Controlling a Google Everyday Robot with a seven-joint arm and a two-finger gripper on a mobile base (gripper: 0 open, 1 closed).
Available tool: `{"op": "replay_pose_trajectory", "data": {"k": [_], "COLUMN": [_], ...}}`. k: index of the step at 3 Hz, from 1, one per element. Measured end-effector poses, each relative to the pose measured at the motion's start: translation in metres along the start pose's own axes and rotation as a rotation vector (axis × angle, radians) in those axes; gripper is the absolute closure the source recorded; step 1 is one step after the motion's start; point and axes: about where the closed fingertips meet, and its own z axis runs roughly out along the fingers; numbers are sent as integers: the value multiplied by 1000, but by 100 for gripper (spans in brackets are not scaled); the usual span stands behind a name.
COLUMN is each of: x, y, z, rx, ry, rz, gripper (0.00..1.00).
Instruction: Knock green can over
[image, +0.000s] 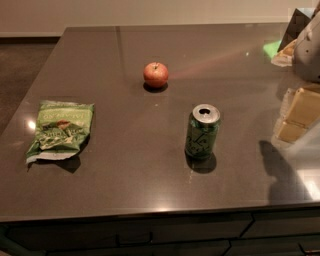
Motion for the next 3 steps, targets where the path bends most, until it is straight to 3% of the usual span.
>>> {"op": "replay_pose_trajectory", "data": {"k": [2, 3], "x": [-5, -21], "y": [-2, 2], "z": [3, 17], "rx": [-23, -55], "ry": [-33, -121], "rz": [1, -12], "gripper": [0, 0]}}
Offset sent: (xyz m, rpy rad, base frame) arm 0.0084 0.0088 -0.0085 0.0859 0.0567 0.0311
